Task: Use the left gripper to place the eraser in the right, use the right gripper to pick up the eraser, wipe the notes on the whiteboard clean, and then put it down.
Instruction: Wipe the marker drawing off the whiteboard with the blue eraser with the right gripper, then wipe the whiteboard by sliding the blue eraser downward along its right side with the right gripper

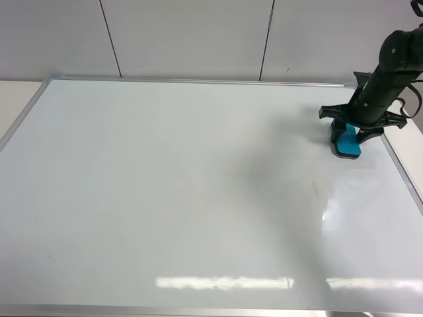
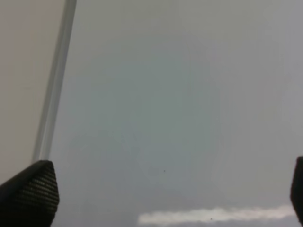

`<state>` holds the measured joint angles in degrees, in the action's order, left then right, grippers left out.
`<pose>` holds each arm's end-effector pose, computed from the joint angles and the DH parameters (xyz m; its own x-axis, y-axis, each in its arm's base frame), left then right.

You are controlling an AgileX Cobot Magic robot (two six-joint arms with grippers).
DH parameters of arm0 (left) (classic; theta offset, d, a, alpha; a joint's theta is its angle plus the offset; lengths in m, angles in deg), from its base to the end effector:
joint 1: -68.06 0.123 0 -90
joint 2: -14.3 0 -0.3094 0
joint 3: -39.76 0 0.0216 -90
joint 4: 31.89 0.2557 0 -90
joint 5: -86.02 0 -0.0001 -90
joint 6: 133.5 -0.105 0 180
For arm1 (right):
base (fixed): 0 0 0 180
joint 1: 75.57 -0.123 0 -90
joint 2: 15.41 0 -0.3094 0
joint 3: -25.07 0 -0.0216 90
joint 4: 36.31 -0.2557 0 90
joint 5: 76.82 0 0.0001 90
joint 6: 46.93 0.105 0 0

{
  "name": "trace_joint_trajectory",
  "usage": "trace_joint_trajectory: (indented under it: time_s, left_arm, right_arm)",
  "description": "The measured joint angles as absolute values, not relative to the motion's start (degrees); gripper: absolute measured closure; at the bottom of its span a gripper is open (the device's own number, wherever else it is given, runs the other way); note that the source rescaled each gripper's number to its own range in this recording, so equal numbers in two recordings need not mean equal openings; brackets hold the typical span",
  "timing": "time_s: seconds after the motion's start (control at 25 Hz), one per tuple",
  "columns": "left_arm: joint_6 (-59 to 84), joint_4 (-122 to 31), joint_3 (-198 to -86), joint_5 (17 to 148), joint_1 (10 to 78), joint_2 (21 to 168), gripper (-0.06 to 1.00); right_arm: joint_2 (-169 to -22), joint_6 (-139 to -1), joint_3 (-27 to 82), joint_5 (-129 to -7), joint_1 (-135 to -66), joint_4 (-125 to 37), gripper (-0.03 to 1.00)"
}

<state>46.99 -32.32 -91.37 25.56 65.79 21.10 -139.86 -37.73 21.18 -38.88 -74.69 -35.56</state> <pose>-0.0140 -0.0001 0.2753 -0.4406 0.0052 -0.8977 0.0401 0.9991 -0.0139 0.4137 -0.0072 0.1344 -0.9578 0.1644 -0.2357 0.1625 0.9863 0.0278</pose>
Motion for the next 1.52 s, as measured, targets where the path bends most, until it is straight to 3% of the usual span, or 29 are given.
trace_joint_trajectory:
  time_s: [0.32, 0.48, 0.72, 1.12, 1.52]
  left_arm:
    - [46.99, -32.32, -91.37, 25.56, 65.79, 21.10, -0.06]
    - [46.99, -32.32, -91.37, 25.56, 65.79, 21.10, -0.06]
    - [46.99, -32.32, -91.37, 25.56, 65.79, 21.10, -0.06]
    - [46.99, -32.32, -91.37, 25.56, 65.79, 21.10, -0.06]
    - [46.99, -32.32, -91.37, 25.56, 65.79, 21.10, -0.06]
  right_arm:
    - [-146.57, -37.80, 34.97, -32.52, -75.31, -31.31, 0.96]
    - [-146.84, -38.83, 35.48, -28.68, -75.31, -32.23, 0.96]
    - [-144.85, -38.84, 29.87, -30.44, -75.82, -33.57, 0.96]
    - [-135.04, -35.79, 11.32, -39.82, -76.33, -35.85, 0.96]
    - [-127.15, -34.68, 6.84, -34.98, -87.16, -36.98, 0.96]
